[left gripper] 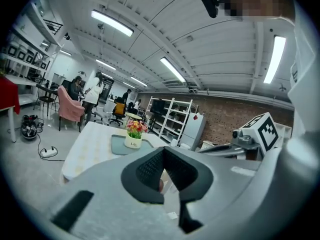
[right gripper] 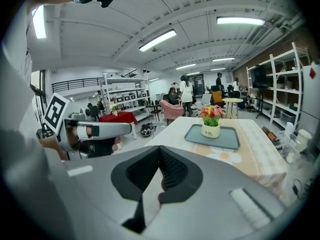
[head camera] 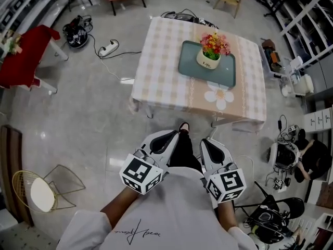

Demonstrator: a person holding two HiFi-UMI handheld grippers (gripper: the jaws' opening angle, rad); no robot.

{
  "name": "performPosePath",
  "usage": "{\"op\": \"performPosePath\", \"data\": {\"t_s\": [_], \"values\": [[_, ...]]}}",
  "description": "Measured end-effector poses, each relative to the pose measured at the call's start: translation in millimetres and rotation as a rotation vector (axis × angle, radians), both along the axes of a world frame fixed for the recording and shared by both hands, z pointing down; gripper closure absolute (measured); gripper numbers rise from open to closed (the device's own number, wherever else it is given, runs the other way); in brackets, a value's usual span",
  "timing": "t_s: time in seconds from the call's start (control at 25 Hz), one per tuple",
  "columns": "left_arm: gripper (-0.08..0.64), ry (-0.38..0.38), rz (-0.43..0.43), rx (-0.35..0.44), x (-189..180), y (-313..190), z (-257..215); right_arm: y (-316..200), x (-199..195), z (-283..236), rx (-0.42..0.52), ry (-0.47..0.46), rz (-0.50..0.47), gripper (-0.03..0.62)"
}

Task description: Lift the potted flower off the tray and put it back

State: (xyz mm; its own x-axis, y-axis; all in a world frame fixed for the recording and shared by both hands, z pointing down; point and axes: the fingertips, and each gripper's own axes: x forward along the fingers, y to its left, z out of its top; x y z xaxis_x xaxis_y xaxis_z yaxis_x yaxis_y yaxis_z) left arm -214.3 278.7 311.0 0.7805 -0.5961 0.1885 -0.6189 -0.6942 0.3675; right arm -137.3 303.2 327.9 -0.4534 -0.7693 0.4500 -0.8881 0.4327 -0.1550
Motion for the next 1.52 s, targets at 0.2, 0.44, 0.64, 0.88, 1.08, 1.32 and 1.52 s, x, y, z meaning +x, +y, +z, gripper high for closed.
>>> {"op": "performPosePath", "data": {"t_s": [0.2, 0.44, 0.64, 0.88, 1.08, 1.32, 1.52], "values": [[0.561, -0.015, 0.009, 0.011, 7.4, -19.9, -3.8, -31.3, 4.4, -6.2, 0.022, -0.014, 0.003, 0.586], [0.561, -0.033, 0.016, 0.017, 18.1, -58.2, -4.1, -66.6, 18.4, -4.0, 0.016, -0.028, 0.016, 0.586], [0.561, -0.041, 0.020, 0.010, 32.0, -91.8, 0.6, -98.5, 34.1, 2.0, 0.003, -0.035, 0.028, 0.586], [0.561, -0.048, 0.023, 0.003, 53.4, -127.8, 0.7, -134.7, 69.0, 9.5, -0.032, -0.074, 0.075, 0.586], [0.561, -0.030, 0.018, 0.022, 77.8, -162.2, -4.2, -170.7, 89.2, 2.3, -0.016, -0.072, 0.060, 0.586], [0.561, -0.041, 0.019, 0.047, 109.9, -200.5, -7.1, -206.9, 114.7, -3.2, 0.002, -0.078, 0.030, 0.586], [0.563, -0.060, 0.012, 0.077, 135.3, -226.8, -5.8, -233.6, 140.0, -1.6, 0.020, -0.071, -0.006, 0.586]]}}
